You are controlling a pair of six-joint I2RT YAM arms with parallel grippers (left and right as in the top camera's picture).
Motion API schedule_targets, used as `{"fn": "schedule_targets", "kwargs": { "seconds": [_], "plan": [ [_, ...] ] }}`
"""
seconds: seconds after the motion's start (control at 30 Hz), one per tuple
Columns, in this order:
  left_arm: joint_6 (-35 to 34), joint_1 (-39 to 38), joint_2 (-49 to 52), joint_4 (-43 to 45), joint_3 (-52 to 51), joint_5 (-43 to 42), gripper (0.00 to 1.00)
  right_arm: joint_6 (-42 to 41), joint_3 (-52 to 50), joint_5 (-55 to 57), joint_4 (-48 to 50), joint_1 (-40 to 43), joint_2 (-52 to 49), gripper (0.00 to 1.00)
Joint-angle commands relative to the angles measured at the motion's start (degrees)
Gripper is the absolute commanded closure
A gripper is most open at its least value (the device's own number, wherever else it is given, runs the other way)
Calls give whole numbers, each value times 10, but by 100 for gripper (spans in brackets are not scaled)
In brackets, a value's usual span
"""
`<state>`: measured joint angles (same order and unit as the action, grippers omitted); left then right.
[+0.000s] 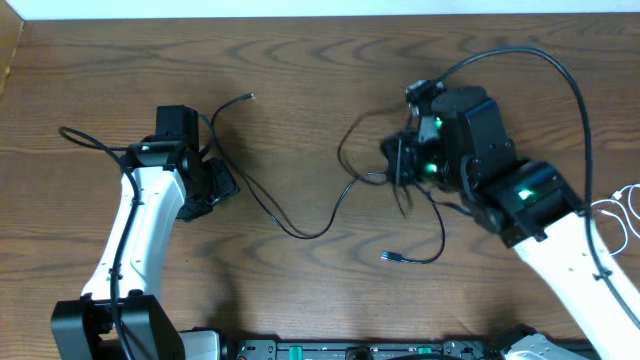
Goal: Untangle cables
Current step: 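Carry the black cable with the right gripper to the far right edge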
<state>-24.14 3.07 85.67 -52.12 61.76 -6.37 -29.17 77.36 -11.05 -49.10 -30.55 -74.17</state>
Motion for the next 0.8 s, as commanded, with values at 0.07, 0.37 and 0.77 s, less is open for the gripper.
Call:
{"fn": "schedule_targets", "kwargs": {
  "seconds": [0.07,0.37,0.77],
  "plan": [
    [3,2,0,2,3,-5,36,30,169,82,-159,5,10,99],
    [3,2,0,1,3,-5,36,50,260,116,-244,17,10,99],
    [3,2,0,1,3,-5,36,85,260,535,-183,26,-4,99]
  ]
}}
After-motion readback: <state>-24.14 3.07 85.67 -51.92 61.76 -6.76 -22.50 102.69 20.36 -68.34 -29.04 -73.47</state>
